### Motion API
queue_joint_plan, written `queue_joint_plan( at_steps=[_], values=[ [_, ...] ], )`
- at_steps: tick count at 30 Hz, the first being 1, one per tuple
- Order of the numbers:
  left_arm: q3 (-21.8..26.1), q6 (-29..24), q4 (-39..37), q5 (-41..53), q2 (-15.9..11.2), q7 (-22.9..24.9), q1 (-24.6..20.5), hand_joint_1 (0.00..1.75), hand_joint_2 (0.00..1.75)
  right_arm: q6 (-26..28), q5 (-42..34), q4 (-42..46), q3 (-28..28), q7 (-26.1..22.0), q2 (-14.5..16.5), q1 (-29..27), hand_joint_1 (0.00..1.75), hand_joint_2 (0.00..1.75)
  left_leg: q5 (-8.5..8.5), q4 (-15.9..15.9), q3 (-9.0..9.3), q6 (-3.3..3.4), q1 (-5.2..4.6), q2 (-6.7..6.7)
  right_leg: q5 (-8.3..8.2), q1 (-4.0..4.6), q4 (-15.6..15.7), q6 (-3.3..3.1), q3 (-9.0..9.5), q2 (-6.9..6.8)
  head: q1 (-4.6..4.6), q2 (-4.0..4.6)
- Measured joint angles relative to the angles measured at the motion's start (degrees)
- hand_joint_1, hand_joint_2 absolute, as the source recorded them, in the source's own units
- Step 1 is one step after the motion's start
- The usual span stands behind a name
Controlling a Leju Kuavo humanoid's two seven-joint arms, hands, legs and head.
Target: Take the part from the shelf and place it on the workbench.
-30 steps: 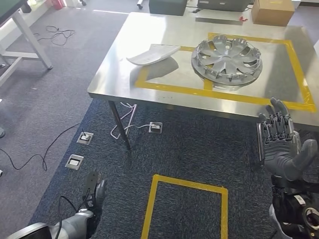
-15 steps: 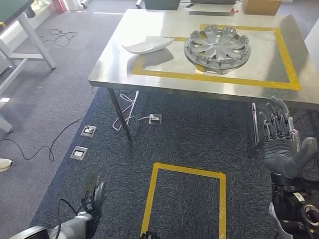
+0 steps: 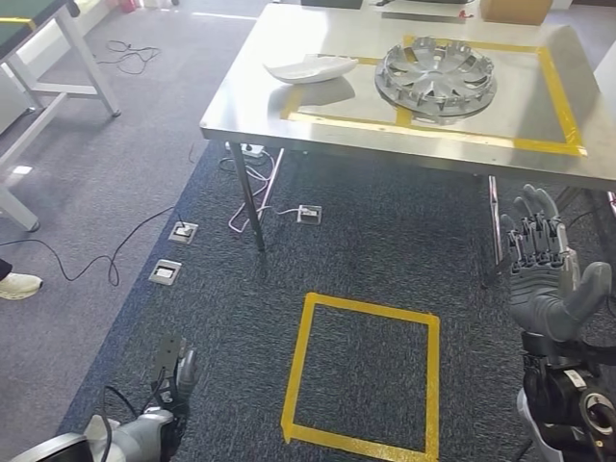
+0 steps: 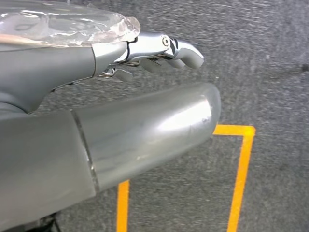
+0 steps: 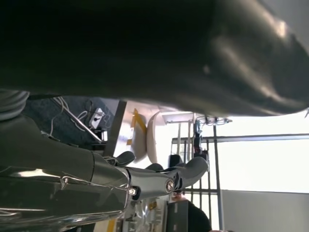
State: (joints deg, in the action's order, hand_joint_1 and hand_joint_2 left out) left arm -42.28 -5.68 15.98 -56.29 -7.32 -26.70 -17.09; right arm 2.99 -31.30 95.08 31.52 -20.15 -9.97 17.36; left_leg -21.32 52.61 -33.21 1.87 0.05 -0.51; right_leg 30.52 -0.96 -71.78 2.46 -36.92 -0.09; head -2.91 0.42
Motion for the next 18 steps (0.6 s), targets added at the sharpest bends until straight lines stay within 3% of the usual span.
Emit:
queue_joint_plan(
  at_steps=[2, 4, 6, 8, 9, 11, 12, 13, 14, 15, 16, 18],
  values=[
    [0.03, -0.02, 0.0, -0.17, -0.07, -0.53, 0.21, 0.0, 0.0, 0.1, 0.31, -0.16, 0.08, 0.02, 0.0, -0.01, 0.0, 0.0, 1.21, 0.6, -2.23, -0.5, 0.1, -0.01, -3.51, -0.3, 3.99, 0.26, 4.23, -0.01, 0.06, 0.0],
    [0.19, -0.12, 0.01, -0.29, -0.22, -1.17, 0.39, 0.0, 0.0, 0.22, 0.74, -0.2, 0.14, 0.05, 0.01, -0.03, 0.0, 0.0, 2.22, 1.26, -3.69, -1.18, 0.04, 0.06, -2.3, -0.17, 12.9, -0.02, 10.4, 0.04, -0.09, 0.0],
    [0.54, -0.2, 0.02, -0.35, -0.38, -1.59, 0.54, 0.0, 0.0, 0.3, 1.15, -0.25, 0.2, 0.07, 0.02, -0.01, 0.0, 0.0, 3.15, 1.46, -3.94, -1.91, 0.02, 0.08, -0.06, 0.23, 18.31, -0.99, 13.13, 0.15, -0.29, 0.0],
    [0.85, -0.2, 0.02, -0.38, -0.53, -1.83, 0.7, 0.0, 0.0, 0.44, 1.7, -0.35, 0.26, 0.08, 0.03, -0.06, 0.0, 0.0, 3.61, 1.47, -4.04, -2.59, 0.29, 0.08, -0.65, 0.32, 18.73, -2.19, 12.33, 0.12, -0.26, 0.0],
    [0.93, -0.2, 0.02, -0.41, -0.58, -1.89, 0.81, 0.0, 0.0, 0.53, 2.08, -0.38, 0.3, 0.09, 0.06, -0.11, 0.0, 0.0, 2.49, 2.24, -4.52, -2.89, 0.46, 0.12, -1.21, 0.31, 18.72, -2.75, 11.87, 0.12, -0.23, 0.0],
    [1.08, -0.19, 0.02, -0.52, -0.66, -1.98, 1.06, 0.0, 0.0, 0.75, 3.06, -0.43, 0.36, 0.17, 0.13, -0.23, 0.0, 0.0, -3.07, 7.45, -6.54, -3.37, 0.64, 0.21, -2.56, 0.17, 18.81, -3.51, 10.7, 0.22, -0.34, 0.0],
    [1.19, -0.19, 0.02, -0.58, -0.68, -2.03, 1.17, 0.0, 0.0, 0.9, 3.6, -0.43, 0.38, 0.29, 0.15, -0.31, 0.0, 0.0, -6.3, 11.54, -7.84, -3.6, 0.67, 0.21, -3.22, 0.19, 18.77, -3.66, 10.02, 0.44, -0.45, 0.0],
    [1.28, -0.2, 0.02, -0.62, -0.72, -2.11, 1.26, 0.0, 0.0, 1.1, 4.12, -0.44, 0.38, 0.46, 0.15, -0.42, 0.0, 0.0, -8.32, 15.64, -8.91, -3.8, 0.7, 0.22, -3.83, 0.21, 18.7, -3.7, 9.38, 0.69, -0.54, 0.0],
    [1.37, -0.26, 0.02, -0.57, -0.75, -2.21, 1.35, 0.0, 0.0, 1.35, 4.63, -0.44, 0.39, 0.65, 0.15, -0.59, 0.0, 0.0, -8.76, 18.68, -9.45, -3.94, 0.73, 0.22, -4.37, 0.22, 18.61, -3.65, 8.71, 1.03, -0.61, 0.0],
    [1.4, -0.32, 0.02, -0.45, -0.76, -2.33, 1.45, 0.0, 0.0, 1.7, 5.12, -0.43, 0.4, 0.91, 0.15, -0.8, 0.0, 0.0, -7.9, 19.78, -9.03, -3.96, 0.75, 0.25, -4.83, 0.23, 18.52, -3.55, 8.06, 1.44, -0.69, 0.0],
    [1.41, -0.38, 0.02, -0.26, -0.78, -2.46, 1.53, 0.0, 0.0, 2.12, 5.62, -0.42, 0.42, 1.18, 0.15, -1.03, 0.0, 0.0, -6.33, 18.54, -7.47, -3.85, 0.77, 0.39, -5.19, 0.23, 18.43, -3.4, 7.54, 1.88, -0.8, 0.0],
    [1.42, -0.43, 0.02, 0.07, -0.91, -2.65, 1.62, 0.0, 0.0, 2.88, 6.49, -0.33, 0.41, 1.69, 0.15, -1.35, 0.0, 0.0, -3.85, 10.74, -1.79, -3.28, 0.81, 1.92, -5.66, 0.27, 18.21, -2.99, 6.84, 2.73, -0.99, 0.0]
  ],
)
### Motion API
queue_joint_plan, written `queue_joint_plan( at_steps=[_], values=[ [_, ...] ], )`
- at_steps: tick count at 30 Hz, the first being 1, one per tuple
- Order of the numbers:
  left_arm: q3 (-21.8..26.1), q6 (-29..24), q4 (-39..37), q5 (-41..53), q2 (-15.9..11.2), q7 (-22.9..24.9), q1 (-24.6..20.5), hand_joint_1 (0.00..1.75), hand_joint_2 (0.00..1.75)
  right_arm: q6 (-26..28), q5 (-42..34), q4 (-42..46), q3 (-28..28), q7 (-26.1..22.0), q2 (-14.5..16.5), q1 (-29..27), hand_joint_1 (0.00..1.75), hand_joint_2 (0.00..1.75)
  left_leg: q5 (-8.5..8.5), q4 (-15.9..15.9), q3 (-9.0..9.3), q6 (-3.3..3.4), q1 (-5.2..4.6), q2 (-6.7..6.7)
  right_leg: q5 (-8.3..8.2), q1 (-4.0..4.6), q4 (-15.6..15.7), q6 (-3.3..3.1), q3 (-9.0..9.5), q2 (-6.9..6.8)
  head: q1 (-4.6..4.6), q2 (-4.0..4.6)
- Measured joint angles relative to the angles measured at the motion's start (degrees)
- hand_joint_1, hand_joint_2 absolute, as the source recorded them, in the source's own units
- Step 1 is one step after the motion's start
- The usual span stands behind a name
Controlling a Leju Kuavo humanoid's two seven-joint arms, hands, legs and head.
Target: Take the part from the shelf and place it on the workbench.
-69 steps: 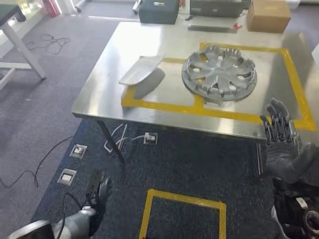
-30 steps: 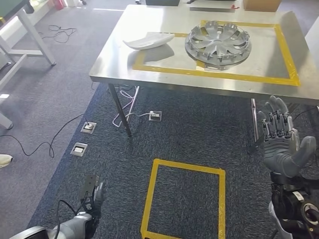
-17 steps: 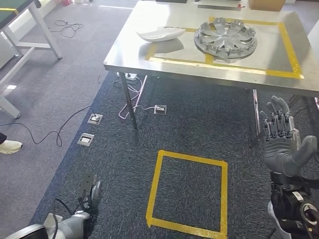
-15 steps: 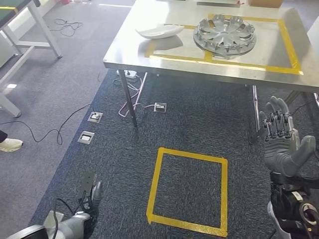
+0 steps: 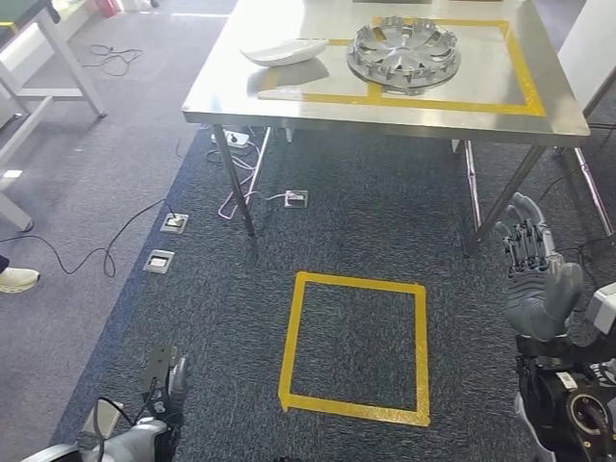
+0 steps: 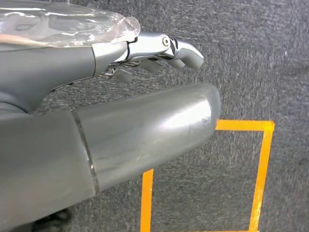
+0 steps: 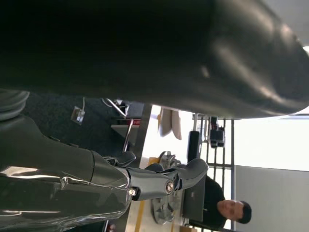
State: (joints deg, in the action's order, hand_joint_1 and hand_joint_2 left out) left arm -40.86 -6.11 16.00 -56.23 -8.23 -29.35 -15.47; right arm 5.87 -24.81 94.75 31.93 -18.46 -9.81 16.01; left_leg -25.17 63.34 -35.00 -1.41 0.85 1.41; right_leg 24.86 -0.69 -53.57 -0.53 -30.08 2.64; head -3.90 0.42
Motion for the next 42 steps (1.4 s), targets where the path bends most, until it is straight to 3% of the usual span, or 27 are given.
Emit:
queue_joint_plan(
  at_steps=[2, 4, 6, 8, 10, 11, 12, 13, 15, 17, 18, 20, 25, 26, 28, 30, 31, 33, 35, 37, 39, 40, 42],
  values=[
    [0.03, 0.44, 0.0, -0.15, -0.23, -0.06, 0.15, 0.0, 0.0, 0.63, 0.73, 0.26, -0.04, 0.51, 0.0, -0.1, 0.0, 0.0, 0.25, -6.95, 4.32, 0.54, 0.03, 1.72, -0.43, 0.09, -0.22, 0.59, -0.5, 0.77, 0.04, 0.0],
    [0.19, 1.35, 0.01, -0.77, -0.35, -0.04, 0.35, 0.0, 0.0, 1.27, 1.48, 0.67, -0.11, 1.09, -0.01, -0.22, 0.0, 0.0, -0.3, -8.98, 5.21, 1.05, -0.03, 1.41, -0.94, 0.1, -0.29, 1.34, -1.04, 1.75, 0.1, 0.0],
    [0.53, 2.08, 0.04, -1.26, -0.32, 0.0, 0.46, 0.0, 0.0, 1.7, 2.0, 1.0, -0.28, 1.44, -0.05, -0.37, 0.0, 0.0, -0.28, -9.59, 5.16, 1.85, 0.15, 0.07, -0.33, 0.11, -1.23, 1.93, -1.97, 1.44, 0.28, 0.0],
    [0.85, 2.4, 0.08, -1.4, -0.3, 0.08, 0.68, 0.0, 0.0, 2.09, 2.25, 1.23, -0.4, 1.73, -0.11, -0.43, 0.0, 0.0, 0.07, -9.94, 4.97, 2.63, 0.26, -1.2, 2.98, 0.11, -6.26, 2.31, -4.26, -0.55, 0.86, 0.0],
    [1.03, 2.52, 0.09, -1.52, -0.32, 0.18, 1.06, 0.0, 0.0, 2.67, 2.38, 1.34, -0.42, 2.07, -0.2, -0.59, 0.0, 0.0, 0.26, -9.93, 4.68, 3.05, 0.0, -2.42, 7.09, 0.08, -14.58, 2.66, -7.39, -1.88, 1.25, 0.0],
    [1.09, 2.54, 0.09, -1.57, -0.32, 0.22, 1.26, 0.0, 0.0, 2.93, 2.4, 1.35, -0.42, 2.19, -0.27, -0.75, 0.0, 0.0, 0.34, -9.91, 4.57, 3.1, -0.1, -3.05, 8.06, 0.06, -17.41, 2.79, -8.23, -2.08, 1.27, 0.0],
    [1.15, 2.55, 0.09, -1.61, -0.31, 0.24, 1.39, 0.0, 0.0, 3.14, 2.4, 1.35, -0.42, 2.25, -0.34, -0.9, 0.0, 0.0, 0.41, -9.88, 4.48, 3.1, -0.17, -3.66, 7.93, 0.07, -18.05, 2.86, -8.03, -2.21, 1.28, 0.0],
    [1.21, 2.55, 0.09, -1.63, -0.29, 0.27, 1.46, 0.0, 0.0, 3.28, 2.37, 1.37, -0.42, 2.29, -0.4, -0.99, 0.0, 0.0, 0.46, -9.84, 4.45, 3.07, -0.21, -4.24, 6.73, 0.07, -16.23, 2.86, -6.67, -2.42, 1.29, 0.0],
    [1.31, 2.55, 0.1, -1.62, -0.25, 0.34, 1.44, 0.0, 0.0, 3.61, 2.22, 1.56, -0.42, 2.31, -0.46, -0.99, 0.0, 0.0, 0.48, -9.71, 4.51, 2.92, -0.34, -5.31, 3.26, 0.22, -7.91, 2.58, -1.85, -4.08, 1.32, 0.0],
    [1.37, 2.55, 0.12, -1.6, -0.21, 0.46, 1.42, 0.0, 0.0, 3.86, 2.06, 1.82, -0.39, 2.25, -0.47, -0.84, 0.0, 0.0, 0.53, -9.43, 4.36, 2.53, -0.7, -6.28, 1.7, 0.61, -1.48, 1.95, 1.41, -5.93, 1.34, 0.0],
    [1.38, 2.55, 0.13, -1.58, -0.2, 0.52, 1.43, 0.0, 0.0, 3.94, 2.02, 1.89, -0.38, 2.21, -0.48, -0.82, 0.0, 0.0, 0.61, -9.34, 4.22, 2.29, -0.88, -6.8, 1.78, 0.79, -0.44, 1.59, 1.76, -6.23, 1.31, 0.0],
    [1.39, 2.55, 0.13, -1.57, -0.17, 0.61, 1.43, 0.0, 0.0, 4.01, 1.99, 1.95, -0.37, 2.16, -0.48, -0.89, 0.0, 0.0, 0.78, -9.3, 4.03, 1.95, -1.02, -7.57, 1.71, 0.85, -0.33, 1.12, 1.67, -5.56, 1.19, 0.0],
    [1.39, 2.55, 0.13, -1.56, -0.16, 0.61, 1.41, 0.0, 0.0, 4.07, 1.99, 1.95, -0.38, 2.16, -0.48, -0.98, 0.0, 0.0, 0.87, -9.32, 4.02, 1.81, -1.03, -7.93, 1.59, 0.84, -0.33, 0.95, 1.52, -5.22, 1.18, 0.0],
    [1.39, 2.55, 0.14, -1.56, -0.16, 0.61, 1.38, 0.0, 0.0, 4.08, 1.99, 1.96, -0.38, 2.16, -0.48, -1.0, 0.0, 0.0, 0.69, -9.17, 3.95, 1.63, -0.97, -7.79, 1.38, 0.68, -0.18, 0.73, 1.51, -4.94, 1.2, 0.0],
    [1.39, 2.04, 0.15, -0.75, -0.26, 0.55, 1.52, 0.0, 0.0, 4.52, 2.24, 2.11, -0.33, 2.16, -0.48, -1.01, 0.0, 0.0, -3.88, 0.13, -0.29, 0.85, -0.64, -4.8, 0.46, 0.38, 0.07, -0.09, 0.84, -2.9, 0.82, 0.0],
    [1.39, 1.03, 0.15, 0.68, -0.37, 0.22, 1.63, 0.0, 0.0, 5.3, 2.74, 2.27, -0.23, 2.16, -0.48, -1.11, 0.0, 0.0, -6.51, 7.23, -3.49, 0.38, -0.32, -1.78, -0.33, 0.23, 0.12, -0.51, 0.1, -0.41, 0.31, 0.0],
    [1.39, 0.61, 0.16, 1.23, -0.4, 0.01, 1.56, 0.0, 0.0, 5.61, 2.99, 2.3, -0.2, 2.16, -0.48, -1.19, 0.0, 0.0, -4.53, 4.41, -2.12, 0.49, -0.26, -1.5, -0.45, 0.21, 0.05, -0.42, 0.0, 0.39, 0.24, 0.0],
    [1.39, 0.52, 0.17, 1.45, -0.54, -0.18, 1.34, 0.0, 0.0, 5.84, 3.34, 2.38, -0.19, 2.17, -0.48, -1.23, 0.0, 0.0, -0.86, -3.98, 1.86, 0.73, 0.09, 0.78, -0.5, 0.28, -0.28, -0.08, -0.32, 1.71, 0.15, 0.0],
    [1.39, 0.75, 0.19, 1.53, -0.63, -0.2, 1.28, 0.0, 0.0, 5.75, 3.52, 2.46, -0.21, 2.19, -0.48, -1.28, 0.0, 0.0, 0.22, -8.24, 3.71, 0.9, 0.27, 2.62, -0.64, 0.3, -0.63, 0.52, -0.96, 3.0, 0.23, 0.0],
    [1.38, 1.75, 0.26, 2.03, -0.56, -0.08, 1.27, 0.0, 0.0, 5.54, 3.76, 2.54, -0.31, 2.2, -0.49, -1.46, 0.0, 0.0, 0.2, -8.54, 3.71, 1.29, 0.22, 1.84, -0.93, 0.17, -0.67, 1.23, -1.52, 4.28, 0.33, 0.0],
    [1.26, 3.28, 0.39, 3.3, -0.5, 0.3, 1.06, 0.0, 0.0, 5.32, 4.24, 2.72, -0.45, 2.3, -0.54, -1.71, 0.0, 0.0, 0.49, -8.91, 3.75, 2.02, 0.32, 0.46, 0.15, 0.2, -2.2, 1.82, -2.58, 2.94, 0.55, 0.0],
    [1.15, 3.88, 0.45, 4.09, -0.49, 0.61, 0.94, 0.0, 0.0, 5.21, 4.49, 2.81, -0.56, 2.36, -0.6, -1.77, 0.0, 0.0, 0.63, -9.1, 3.76, 2.34, 0.35, -0.25, 1.66, 0.21, -4.63, 2.08, -3.72, 1.46, 0.79, 0.0],
    [0.89, 4.38, 0.57, 5.48, -0.62, 1.26, 0.94, 0.0, 0.0, 4.98, 4.8, 2.91, -0.77, 2.47, -0.72, -1.92, 0.0, 0.0, 0.68, -9.15, 3.75, 2.68, 0.16, -1.56, 5.75, 0.13, -12.57, 2.48, -7.03, -1.41, 1.31, 0.0]
  ],
)
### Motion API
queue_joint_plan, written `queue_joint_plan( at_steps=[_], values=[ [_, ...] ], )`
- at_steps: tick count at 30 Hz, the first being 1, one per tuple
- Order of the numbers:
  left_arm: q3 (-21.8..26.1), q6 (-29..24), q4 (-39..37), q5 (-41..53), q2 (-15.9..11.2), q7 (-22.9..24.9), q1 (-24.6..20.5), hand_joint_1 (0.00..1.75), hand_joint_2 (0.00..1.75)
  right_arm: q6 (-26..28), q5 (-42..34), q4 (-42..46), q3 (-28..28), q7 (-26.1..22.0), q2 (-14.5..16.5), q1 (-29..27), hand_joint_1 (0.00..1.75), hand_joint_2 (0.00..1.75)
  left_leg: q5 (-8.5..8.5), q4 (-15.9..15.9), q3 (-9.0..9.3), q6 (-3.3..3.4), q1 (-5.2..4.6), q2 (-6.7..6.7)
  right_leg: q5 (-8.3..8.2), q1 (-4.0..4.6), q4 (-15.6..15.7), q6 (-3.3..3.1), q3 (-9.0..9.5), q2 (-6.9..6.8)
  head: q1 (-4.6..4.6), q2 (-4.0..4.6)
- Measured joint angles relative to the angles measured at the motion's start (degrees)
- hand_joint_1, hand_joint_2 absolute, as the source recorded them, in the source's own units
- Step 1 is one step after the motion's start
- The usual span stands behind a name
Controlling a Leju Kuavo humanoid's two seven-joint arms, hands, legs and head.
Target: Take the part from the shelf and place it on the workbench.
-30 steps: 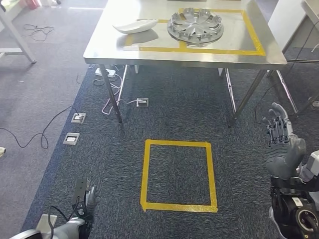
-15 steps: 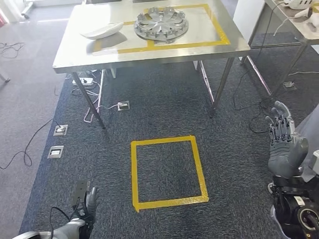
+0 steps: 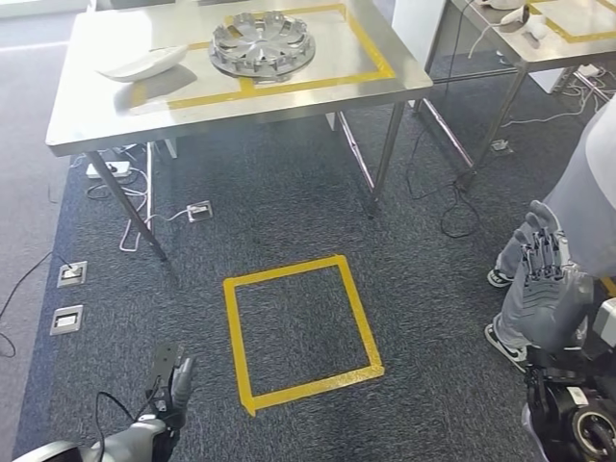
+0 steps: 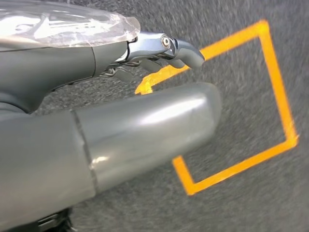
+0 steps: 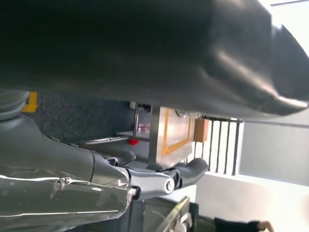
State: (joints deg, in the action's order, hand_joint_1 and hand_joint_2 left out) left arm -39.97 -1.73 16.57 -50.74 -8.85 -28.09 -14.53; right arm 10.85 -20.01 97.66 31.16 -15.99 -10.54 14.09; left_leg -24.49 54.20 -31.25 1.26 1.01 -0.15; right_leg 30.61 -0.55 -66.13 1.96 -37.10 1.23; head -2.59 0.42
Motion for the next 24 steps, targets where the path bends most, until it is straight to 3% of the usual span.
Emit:
queue_joint_plan(
  at_steps=[1, 2, 3, 5, 7, 9, 11, 13, 15, 16, 17, 18, 19, 20, 22, 24],
  values=[
    [-0.13, -0.02, 0.04, 0.64, -0.11, 0.33, 0.07, 0.0, 0.0, -0.06, 0.04, 0.01, -0.1, 0.02, -0.07, -0.15, 0.0, 0.0, -0.01, 0.02, -0.01, 0.04, -0.07, -0.72, 1.42, -0.09, -3.69, 0.16, -1.49, -0.49, 0.06, 0.0],
    [-0.28, -0.11, 0.11, 1.11, -0.24, 0.58, 0.11, 0.0, 0.0, -0.11, 0.09, 0.02, -0.19, 0.04, -0.15, -0.36, 0.0, 0.0, -0.03, 0.03, -0.01, 0.05, -0.11, -1.46, 1.83, -0.13, -5.67, 0.26, -2.2, -0.75, 0.08, 0.0],
    [-0.43, -0.27, 0.19, 1.34, -0.32, 0.76, 0.11, 0.0, 0.0, -0.09, 0.16, 0.12, -0.29, 0.08, -0.25, -0.61, 0.0, 0.0, -0.06, 0.05, 0.02, 0.04, -0.12, -2.18, 1.15, -0.15, -5.39, 0.29, -1.85, -0.95, 0.08, 0.0],
    [-0.67, -0.72, 0.47, 1.25, -0.38, 0.91, 0.04, 0.0, 0.0, 0.23, 0.41, 0.66, -0.61, 0.19, -0.48, -1.12, 0.0, 0.0, -0.17, 0.07, 0.19, -0.11, -0.14, -3.44, -2.58, -0.09, 1.56, 0.08, 1.92, -2.17, 0.08, 0.0],
    [-0.83, -1.45, 0.67, 1.31, -0.3, 0.78, 0.07, 0.0, 0.0, 0.79, 0.73, 1.53, -0.99, 0.42, -0.69, -1.5, 0.0, 0.0, -0.35, 0.2, 0.31, -0.49, -0.47, -4.53, -4.96, 0.43, 9.16, -0.42, 5.82, -4.61, 0.13, 0.0],
    [-0.98, -2.26, 0.7, 1.43, -0.08, 0.45, 0.17, 0.0, 0.0, 1.32, 1.07, 2.35, -1.37, 0.73, -0.84, -2.21, 0.0, 0.0, -0.38, 0.33, 0.27, -0.95, -0.85, -5.74, -5.06, 0.91, 11.61, -1.02, 6.85, -5.35, 0.05, 0.0],
    [-1.01, -2.72, 0.71, 1.21, 0.26, 0.09, 0.19, 0.0, 0.0, 1.6, 1.36, 3.16, -1.65, 0.99, -1.06, -3.21, 0.0, 0.0, -0.63, 0.56, 0.25, -1.5, -0.84, -6.39, -5.41, 0.73, 11.83, -1.7, 6.7, -4.04, -0.08, 0.0],
    [-1.02, -2.85, 0.72, 0.81, 0.53, -0.19, 0.22, 0.0, 0.0, 1.66, 1.54, 3.9, -1.77, 1.18, -1.22, -3.62, 0.0, 0.0, -2.81, 3.45, -0.87, -2.07, -0.58, -4.14, -5.91, 0.43, 12.08, -2.41, 6.56, -2.77, -0.3, 0.0],
    [-1.03, -2.89, 0.72, 0.37, 0.66, -0.32, 0.41, 0.0, 0.0, 1.68, 1.61, 4.25, -1.86, 1.36, -1.23, -3.78, 0.0, 0.0, -6.85, 10.96, -4.28, -2.38, -0.39, -1.17, -6.24, 0.36, 12.15, -2.89, 6.25, -1.47, -0.68, 0.0],
    [-1.03, -2.89, 0.72, 0.22, 0.71, -0.33, 0.58, 0.0, 0.0, 1.69, 1.61, 4.28, -1.9, 1.43, -1.25, -3.98, 0.0, 0.0, -8.43, 14.94, -6.16, -2.45, -0.37, -0.57, -6.36, 0.39, 12.14, -3.01, 6.11, -0.74, -0.82, 0.0],
    [-1.03, -2.88, 0.72, 0.13, 0.73, -0.32, 0.77, 0.0, 0.0, 1.69, 1.61, 4.28, -1.91, 1.5, -1.27, -4.2, 0.0, 0.0, -9.06, 17.52, -7.44, -2.48, -0.37, -0.32, -6.45, 0.42, 12.12, -3.06, 5.99, 0.05, -0.86, 0.0],
    [-1.03, -2.78, 0.72, -0.01, 0.75, -0.3, 0.9, 0.0, 0.0, 1.69, 1.58, 4.28, -1.92, 1.54, -1.29, -4.38, 0.0, 0.0, -8.5, 17.91, -7.69, -2.45, -0.37, -0.22, -6.54, 0.44, 12.09, -3.06, 5.92, 0.88, -0.9, 0.0],
    [-1.03, -2.57, 0.72, -0.22, 0.76, -0.27, 0.96, 0.0, 0.0, 1.68, 1.53, 4.28, -1.92, 1.55, -1.31, -4.47, 0.0, 0.0, -6.93, 16.01, -6.84, -2.33, -0.36, -0.1, -6.61, 0.44, 12.05, -3.0, 5.89, 1.69, -0.97, 0.0],
    [-1.03, -2.27, 0.72, -0.48, 0.75, -0.23, 0.92, 0.0, 0.0, 1.68, 1.44, 4.28, -1.93, 1.57, -1.31, -4.48, 0.0, 0.0, -4.68, 12.18, -5.02, -2.12, -0.34, 0.33, -6.67, 0.44, 11.96, -2.93, 5.87, 2.48, -1.04, 0.0],
    [-1.0, -1.58, 0.72, -1.03, 0.71, -0.15, 0.68, 0.0, 0.0, 1.67, 1.22, 4.28, -1.94, 1.56, -1.32, -4.41, 0.0, 0.0, -1.43, 4.16, -1.3, -1.63, -0.22, 2.4, -6.7, 0.53, 11.64, -2.59, 5.61, 3.86, -1.12, 0.0],
    [-0.97, -1.11, 0.72, -1.33, 0.72, -0.04, 0.53, 0.0, 0.0, 1.66, 1.05, 4.29, -1.93, 1.54, -1.43, -4.36, 0.0, 0.0, -0.76, 0.92, 0.09, -1.34, -0.22, 3.42, -6.82, 0.48, 11.44, -2.03, 5.19, 4.97, -1.02, 0.0]
  ],
)
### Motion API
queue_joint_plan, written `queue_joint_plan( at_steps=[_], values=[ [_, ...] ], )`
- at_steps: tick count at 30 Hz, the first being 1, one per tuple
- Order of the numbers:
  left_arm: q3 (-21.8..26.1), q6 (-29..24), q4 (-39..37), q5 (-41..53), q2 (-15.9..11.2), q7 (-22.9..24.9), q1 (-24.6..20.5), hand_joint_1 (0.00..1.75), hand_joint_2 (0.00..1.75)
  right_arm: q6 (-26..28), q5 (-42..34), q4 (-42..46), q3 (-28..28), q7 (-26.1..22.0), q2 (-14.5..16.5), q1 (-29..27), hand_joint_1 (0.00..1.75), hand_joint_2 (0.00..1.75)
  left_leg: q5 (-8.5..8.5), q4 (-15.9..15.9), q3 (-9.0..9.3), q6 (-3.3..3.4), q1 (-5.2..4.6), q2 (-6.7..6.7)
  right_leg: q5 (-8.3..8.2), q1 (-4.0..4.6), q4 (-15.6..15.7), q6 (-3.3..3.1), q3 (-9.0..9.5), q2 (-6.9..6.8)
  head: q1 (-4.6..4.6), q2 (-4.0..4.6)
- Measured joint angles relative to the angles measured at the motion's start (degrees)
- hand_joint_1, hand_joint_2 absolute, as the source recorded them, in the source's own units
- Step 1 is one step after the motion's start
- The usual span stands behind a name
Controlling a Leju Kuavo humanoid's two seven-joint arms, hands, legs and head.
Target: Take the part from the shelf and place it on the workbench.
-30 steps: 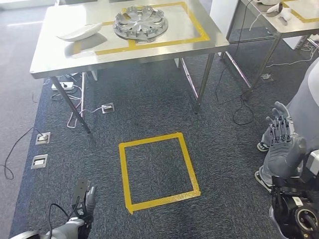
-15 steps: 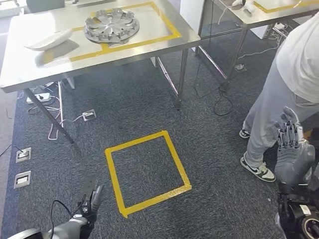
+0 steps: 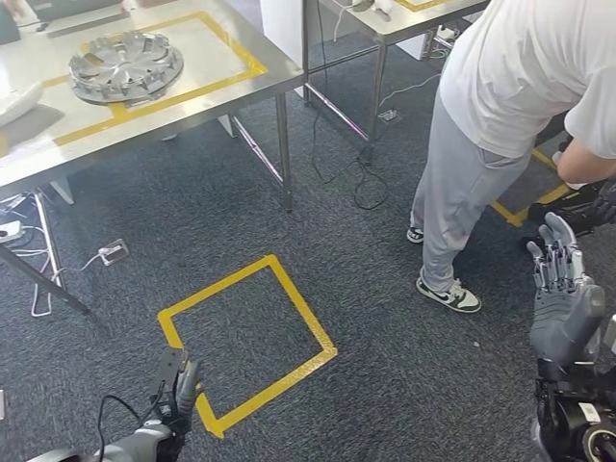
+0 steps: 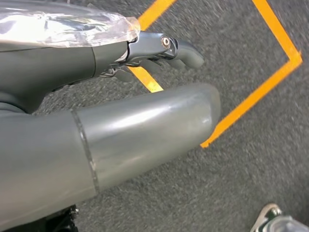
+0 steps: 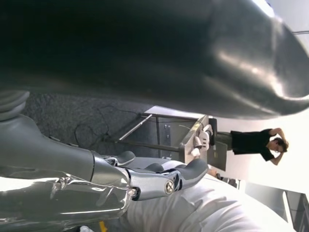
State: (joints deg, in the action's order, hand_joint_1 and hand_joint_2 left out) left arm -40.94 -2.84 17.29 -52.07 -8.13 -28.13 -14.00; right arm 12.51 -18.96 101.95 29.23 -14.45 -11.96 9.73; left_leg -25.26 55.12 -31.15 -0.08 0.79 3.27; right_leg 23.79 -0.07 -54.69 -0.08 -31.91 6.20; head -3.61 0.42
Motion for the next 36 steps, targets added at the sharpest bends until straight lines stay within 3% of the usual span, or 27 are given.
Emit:
queue_joint_plan(
  at_steps=[2, 4, 6, 8, 9, 10, 11, 13, 15, 17, 18, 20, 22, 23, 24, 25, 27, 29, 31, 32, 33, 34, 36],
  values=[
    [0.01, 0.27, 0.01, -0.2, 0.18, 0.23, -0.06, 0.0, 0.0, -0.01, -0.16, 0.05, 0.02, -0.02, -0.19, -0.05, 0.0, 0.0, 0.23, -0.27, 0.04, 0.38, 0.01, -1.15, -0.13, -0.23, -0.05, 0.63, -0.43, 0.58, 0.03, 0.0],
    [0.03, 0.41, 0.04, -0.34, 0.36, 0.49, -0.13, 0.0, 0.0, -0.03, -0.31, 0.28, 0.02, -0.06, -0.48, -0.13, 0.0, 0.0, 0.53, -0.67, 0.12, 0.95, 0.2, -2.29, 1.23, -0.14, -1.99, 1.22, -1.64, -1.47, 0.31, 0.0],
    [0.05, 0.47, 0.05, -0.48, 0.41, 0.59, -0.05, 0.0, 0.0, -0.05, -0.43, 0.46, 0.04, -0.12, -0.75, -0.11, 0.0, 0.0, 0.64, -0.87, 0.16, 1.26, 0.24, -3.39, 4.85, -0.13, -8.4, 1.72, -4.54, -4.61, 0.9, 0.0],
    [0.06, 0.49, 0.04, -0.7, 0.42, 0.57, 0.22, 0.0, 0.0, -0.05, -0.55, 0.47, 0.1, -0.16, -0.83, -0.11, 0.0, 0.0, 0.58, -0.84, 0.14, 1.37, 0.18, -4.58, 8.16, -0.45, -16.16, 2.1, -7.89, -5.71, 1.17, 0.0],
    [0.07, 0.52, 0.04, -0.78, 0.45, 0.56, 0.33, 0.0, 0.0, -0.07, -0.63, 0.46, 0.13, -0.21, -0.86, -0.15, 0.0, 0.0, 0.52, -0.82, 0.14, 1.35, 0.18, -5.24, 8.45, -0.59, -17.93, 2.27, -8.6, -5.84, 1.19, 0.0],
    [0.07, 0.61, 0.04, -0.82, 0.51, 0.55, 0.39, 0.0, 0.0, -0.11, -0.71, 0.46, 0.15, -0.29, -0.9, -0.17, 0.0, 0.0, 0.45, -0.8, 0.18, 1.28, 0.21, -5.89, 7.63, -0.73, -17.44, 2.39, -8.2, -6.0, 1.19, 0.0],
    [0.07, 0.74, 0.04, -0.83, 0.58, 0.55, 0.38, 0.0, 0.0, -0.17, -0.78, 0.46, 0.17, -0.38, -0.93, -0.16, 0.0, 0.0, 0.34, -0.78, 0.29, 1.13, 0.24, -6.51, 5.82, -0.83, -14.6, 2.45, -6.65, -6.44, 1.19, 0.0],
    [0.09, 1.06, 0.04, -0.9, 0.63, 0.62, 0.26, 0.0, 0.0, -0.38, -0.94, 0.44, 0.24, -0.59, -0.98, 0.16, 0.0, 0.0, 0.02, -0.66, 0.58, 0.63, 0.12, -7.6, 2.14, -0.65, -5.89, 2.36, -2.17, -8.85, 1.32, 0.0],
    [0.13, 1.32, 0.04, -1.08, 0.52, 0.73, 0.17, 0.0, 0.0, -0.58, -1.11, 0.37, 0.36, -0.78, -0.98, 0.78, 0.0, 0.0, -0.22, -0.49, 0.69, 0.04, -0.31, -8.7, 1.21, -0.24, -1.07, 1.79, 0.28, -10.75, 1.37, 0.0],
    [0.15, 1.45, 0.05, -1.26, 0.42, 0.8, 0.06, 0.0, 0.0, -0.68, -1.26, 0.21, 0.45, -0.89, -0.98, 1.13, 0.0, 0.0, -0.3, -0.46, 0.76, -0.49, -0.54, -10.03, 1.35, -0.12, -0.58, 1.03, 0.39, -9.95, 1.23, 0.0],
    [0.15, 1.46, 0.05, -1.3, 0.37, 0.83, -0.06, 0.0, 0.0, -0.71, -1.32, 0.13, 0.47, -0.95, -0.97, 1.17, 0.0, 0.0, -0.62, -0.21, 0.8, -0.82, -0.45, -9.96, 1.17, -0.18, -0.49, 0.71, 0.3, -9.23, 1.11, 0.0],
    [0.16, 1.46, 0.07, -1.31, 0.33, 0.83, -0.25, 0.0, 0.0, -0.74, -1.37, 0.02, 0.5, -1.1, -0.96, 1.4, 0.0, 0.0, -2.82, 2.9, -0.39, -1.26, -0.16, -7.42, 0.83, -0.35, -0.23, 0.01, 0.3, -7.95, 0.9, 0.0],
    [0.16, 1.46, 0.06, -1.31, 0.32, 0.83, -0.17, 0.0, 0.0, -0.75, -1.37, -0.12, 0.57, -1.24, -0.96, 1.58, 0.0, 0.0, -6.59, 10.69, -4.14, -1.3, -0.08, -4.35, 0.67, -0.34, -0.15, -0.48, 0.21, -6.61, 0.54, 0.0],
    [0.16, 1.46, 0.05, -1.31, 0.31, 0.84, -0.03, 0.0, 0.0, -0.75, -1.37, -0.22, 0.62, -1.26, -0.96, 1.59, 0.0, 0.0, -7.93, 14.63, -6.22, -1.24, -0.13, -3.81, 0.63, -0.26, -0.15, -0.63, 0.15, -5.81, 0.4, 0.0],
    [0.16, 1.46, 0.05, -1.31, 0.29, 0.84, 0.12, 0.0, 0.0, -0.74, -1.38, -0.33, 0.68, -1.26, -0.96, 1.57, 0.0, 0.0, -8.26, 17.0, -7.63, -1.13, -0.18, -3.59, 0.59, -0.17, -0.16, -0.72, 0.13, -4.95, 0.31, 0.0],
    [0.16, 1.46, 0.04, -1.31, 0.27, 0.85, 0.22, 0.0, 0.0, -0.74, -1.39, -0.43, 0.73, -1.27, -0.96, 1.56, 0.0, 0.0, -7.37, 17.01, -7.96, -0.95, -0.23, -3.48, 0.56, -0.07, -0.18, -0.76, 0.14, -4.09, 0.26, 0.0],
    [0.16, 1.46, 0.04, -1.31, 0.23, 0.85, 0.2, 0.0, 0.0, -0.73, -1.41, -0.55, 0.78, -1.28, -0.96, 1.57, 0.0, 0.0, -3.08, 10.79, -5.56, -0.32, -0.29, -2.48, 0.53, 0.05, -0.22, -0.78, 0.24, -2.45, 0.13, 0.0],
    [0.16, 1.46, 0.04, -1.3, 0.07, 0.85, 0.06, 0.0, 0.0, -0.73, -1.41, -0.6, 0.8, -1.32, -0.96, 1.61, 0.0, 0.0, 0.21, 3.1, -2.28, 0.26, -0.22, -0.16, 0.54, 0.24, -0.38, -0.6, 0.15, -1.04, 0.12, 0.0],
    [0.16, 1.46, 0.04, -1.31, -0.05, 0.85, -0.06, 0.0, 0.0, -0.72, -1.41, -0.64, 0.81, -1.34, -0.96, 1.63, 0.0, 0.0, 0.74, 0.21, -1.06, 0.38, -0.27, 0.71, 0.45, 0.14, -0.43, -0.11, -0.18, 0.22, 0.17, 0.0],
    [0.16, 1.46, 0.05, -1.31, -0.03, 0.85, -0.15, 0.0, 0.0, -0.71, -1.41, -0.66, 0.82, -1.34, -0.96, 1.6, 0.0, 0.0, 0.78, -0.04, -0.96, 0.4, -0.28, 0.14, 0.33, -0.03, -0.35, 0.22, -0.33, 0.87, 0.16, 0.0],
    [0.16, 1.46, 0.05, -1.31, 0.07, 0.85, -0.23, 0.0, 0.0, -0.7, -1.42, -0.67, 0.8, -1.34, -0.96, 1.54, 0.0, 0.0, 0.89, -0.3, -0.81, 0.58, -0.23, -0.49, 0.36, -0.13, -0.38, 0.54, -0.56, 0.87, 0.13, 0.0],
    [0.16, 1.46, 0.06, -1.31, 0.13, 0.84, -0.31, 0.0, 0.0, -0.7, -1.41, -0.67, 0.78, -1.37, -0.96, 1.51, 0.0, 0.0, 1.0, -0.6, -0.62, 0.78, -0.11, -1.1, 0.82, -0.08, -0.96, 0.89, -0.95, 0.0, 0.22, 0.0],
    [0.17, 1.43, 0.07, -1.29, 0.22, 0.83, -0.34, 0.0, 0.0, -0.73, -1.41, -0.67, 0.72, -1.44, -0.96, 1.51, 0.0, 0.0, 1.13, -1.08, -0.26, 1.16, 0.09, -2.4, 3.54, -0.01, -5.57, 1.5, -3.14, -3.18, 0.63, 0.0]
  ],
)
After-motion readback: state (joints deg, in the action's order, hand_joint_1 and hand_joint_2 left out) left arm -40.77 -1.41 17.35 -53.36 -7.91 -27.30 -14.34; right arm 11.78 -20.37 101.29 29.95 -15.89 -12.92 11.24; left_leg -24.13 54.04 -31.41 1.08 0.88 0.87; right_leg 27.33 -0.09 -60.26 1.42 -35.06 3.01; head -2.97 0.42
